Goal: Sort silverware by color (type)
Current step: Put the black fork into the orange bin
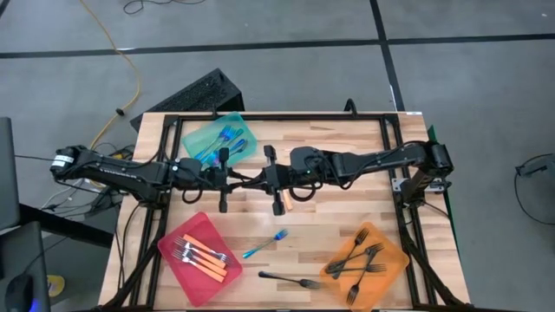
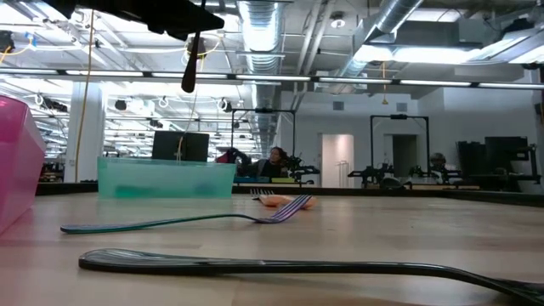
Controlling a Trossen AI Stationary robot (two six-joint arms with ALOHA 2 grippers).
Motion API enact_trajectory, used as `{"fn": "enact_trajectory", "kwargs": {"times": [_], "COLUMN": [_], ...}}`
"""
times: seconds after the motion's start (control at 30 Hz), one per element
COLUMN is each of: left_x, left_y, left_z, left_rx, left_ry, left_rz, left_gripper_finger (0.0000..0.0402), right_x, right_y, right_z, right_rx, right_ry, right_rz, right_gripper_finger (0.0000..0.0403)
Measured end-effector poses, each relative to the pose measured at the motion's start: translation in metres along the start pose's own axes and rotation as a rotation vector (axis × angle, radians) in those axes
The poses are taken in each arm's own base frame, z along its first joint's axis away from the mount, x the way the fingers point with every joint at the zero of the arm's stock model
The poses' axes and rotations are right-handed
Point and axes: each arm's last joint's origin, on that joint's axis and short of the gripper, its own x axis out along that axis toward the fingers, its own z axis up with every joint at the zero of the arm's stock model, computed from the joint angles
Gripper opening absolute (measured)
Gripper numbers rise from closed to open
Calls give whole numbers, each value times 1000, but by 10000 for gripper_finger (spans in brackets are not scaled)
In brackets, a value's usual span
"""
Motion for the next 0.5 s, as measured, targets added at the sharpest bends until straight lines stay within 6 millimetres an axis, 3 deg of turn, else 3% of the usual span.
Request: {"fn": "enact_trajectory", "kwargs": {"times": [0.27,0.5], "left_x": [-1,-1], "left_y": [-1,-2], "left_z": [1,2], "left_rx": [-33,-54], "left_ry": [7,11], "left_rz": [58,104], "left_gripper_finger": [2,1], "right_x": [0,-1], "right_y": [-1,-1], "right_z": [0,-1], "right_rx": [-15,-59], "right_ry": [-1,21], "right_rz": [-3,-27], "right_gripper_finger": [30,99]}}
